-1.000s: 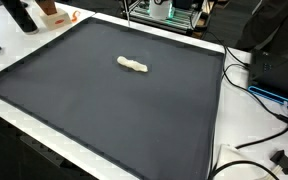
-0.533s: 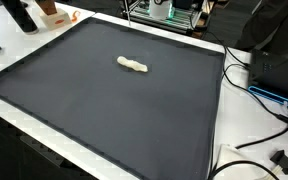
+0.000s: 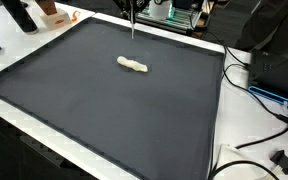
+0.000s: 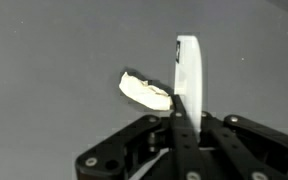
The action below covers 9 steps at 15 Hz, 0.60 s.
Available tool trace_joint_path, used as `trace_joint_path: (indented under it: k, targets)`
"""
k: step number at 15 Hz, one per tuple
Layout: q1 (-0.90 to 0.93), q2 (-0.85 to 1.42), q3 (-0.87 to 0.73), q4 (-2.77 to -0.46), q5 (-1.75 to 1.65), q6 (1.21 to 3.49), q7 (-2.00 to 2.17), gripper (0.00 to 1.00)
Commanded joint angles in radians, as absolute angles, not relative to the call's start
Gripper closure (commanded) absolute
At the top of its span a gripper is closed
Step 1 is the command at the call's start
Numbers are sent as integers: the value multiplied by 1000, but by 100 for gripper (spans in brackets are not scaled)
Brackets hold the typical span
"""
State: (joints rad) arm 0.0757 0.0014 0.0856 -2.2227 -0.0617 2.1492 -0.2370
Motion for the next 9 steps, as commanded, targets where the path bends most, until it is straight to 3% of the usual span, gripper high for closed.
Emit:
trace_joint_path:
  k: [1, 9]
  targets:
    - [96, 47, 99, -2216, -183, 2184, -3, 99]
    - [145, 169, 91, -2149, -372, 2099, 433, 99]
